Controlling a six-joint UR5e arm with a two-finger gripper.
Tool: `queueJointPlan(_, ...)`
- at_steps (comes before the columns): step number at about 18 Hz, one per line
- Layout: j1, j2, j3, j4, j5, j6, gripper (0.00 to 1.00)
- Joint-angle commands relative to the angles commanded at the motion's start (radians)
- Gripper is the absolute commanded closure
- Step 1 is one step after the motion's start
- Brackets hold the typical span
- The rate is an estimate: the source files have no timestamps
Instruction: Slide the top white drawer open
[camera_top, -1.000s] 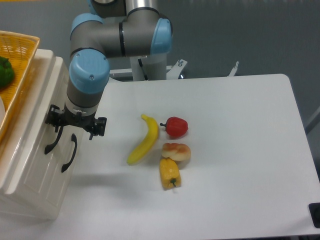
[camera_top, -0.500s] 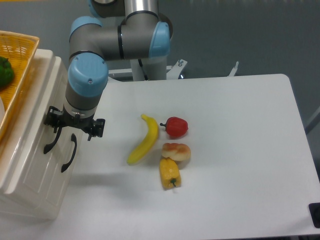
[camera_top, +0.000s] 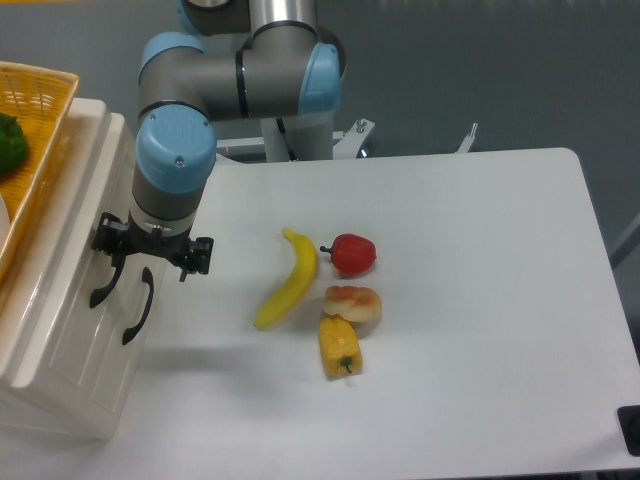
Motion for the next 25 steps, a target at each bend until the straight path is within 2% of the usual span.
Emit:
queueJointPlan(10,0.008,0.003,0.0,-0.008,0.043,0.043,0.0)
queueJointPlan(25,0.064,0.008,0.003,-0.009,0.063,0.078,0.0)
